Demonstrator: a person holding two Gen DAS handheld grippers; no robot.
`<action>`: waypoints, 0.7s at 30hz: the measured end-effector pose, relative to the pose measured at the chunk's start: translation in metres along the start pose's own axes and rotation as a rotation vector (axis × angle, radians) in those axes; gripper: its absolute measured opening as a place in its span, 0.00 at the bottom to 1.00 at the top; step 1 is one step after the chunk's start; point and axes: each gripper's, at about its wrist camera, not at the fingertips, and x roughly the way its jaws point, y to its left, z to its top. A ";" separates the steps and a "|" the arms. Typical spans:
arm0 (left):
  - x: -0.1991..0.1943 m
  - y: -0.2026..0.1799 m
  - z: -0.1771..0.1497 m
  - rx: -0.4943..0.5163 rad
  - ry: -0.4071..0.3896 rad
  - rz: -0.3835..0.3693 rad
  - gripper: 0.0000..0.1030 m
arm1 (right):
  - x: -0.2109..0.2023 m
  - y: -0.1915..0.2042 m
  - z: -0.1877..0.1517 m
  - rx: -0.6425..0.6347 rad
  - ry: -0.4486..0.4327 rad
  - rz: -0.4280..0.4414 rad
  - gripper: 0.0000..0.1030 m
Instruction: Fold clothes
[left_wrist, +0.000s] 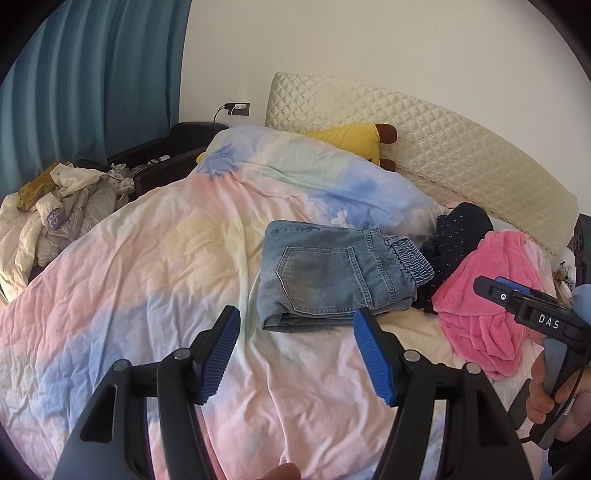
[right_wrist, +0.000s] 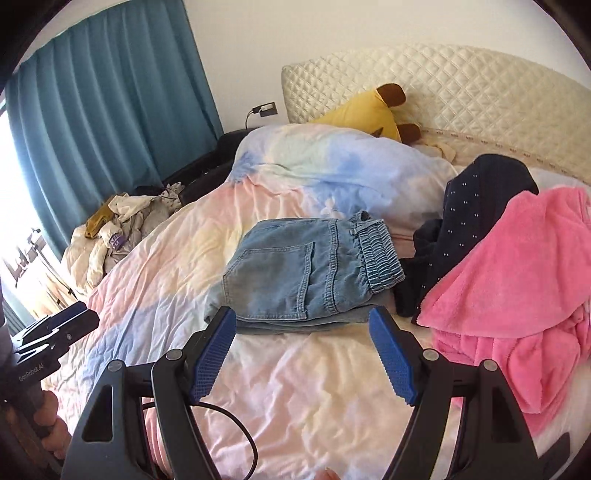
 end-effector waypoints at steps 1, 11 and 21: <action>-0.006 0.000 -0.002 0.001 -0.002 0.008 0.64 | -0.008 0.006 -0.001 -0.013 -0.003 -0.004 0.73; -0.062 0.003 -0.030 -0.003 -0.007 0.060 0.64 | -0.070 0.051 -0.024 -0.040 -0.041 -0.007 0.73; -0.108 0.010 -0.057 -0.007 -0.035 0.093 0.64 | -0.103 0.079 -0.058 -0.021 -0.074 -0.037 0.73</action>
